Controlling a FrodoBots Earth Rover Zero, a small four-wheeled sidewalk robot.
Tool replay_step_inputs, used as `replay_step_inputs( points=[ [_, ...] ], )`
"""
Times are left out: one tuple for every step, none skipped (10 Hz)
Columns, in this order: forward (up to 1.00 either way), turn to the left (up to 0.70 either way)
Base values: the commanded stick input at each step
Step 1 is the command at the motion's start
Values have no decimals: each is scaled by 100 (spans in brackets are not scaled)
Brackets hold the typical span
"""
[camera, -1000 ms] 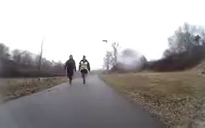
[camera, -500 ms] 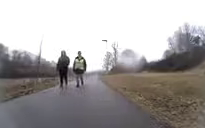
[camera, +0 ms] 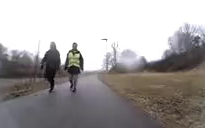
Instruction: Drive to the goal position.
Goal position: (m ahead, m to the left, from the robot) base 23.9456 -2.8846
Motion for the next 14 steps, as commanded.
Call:
replay_step_inputs(
  points=[
    [70,0],
    [70,0],
    [70,0],
    [70,0],
    [70,0],
    [70,0],
    [70,0],
    [70,0],
    [70,0],
    [70,0],
    [70,0],
    [70,0],
    [70,0],
    [70,0]
  ],
)
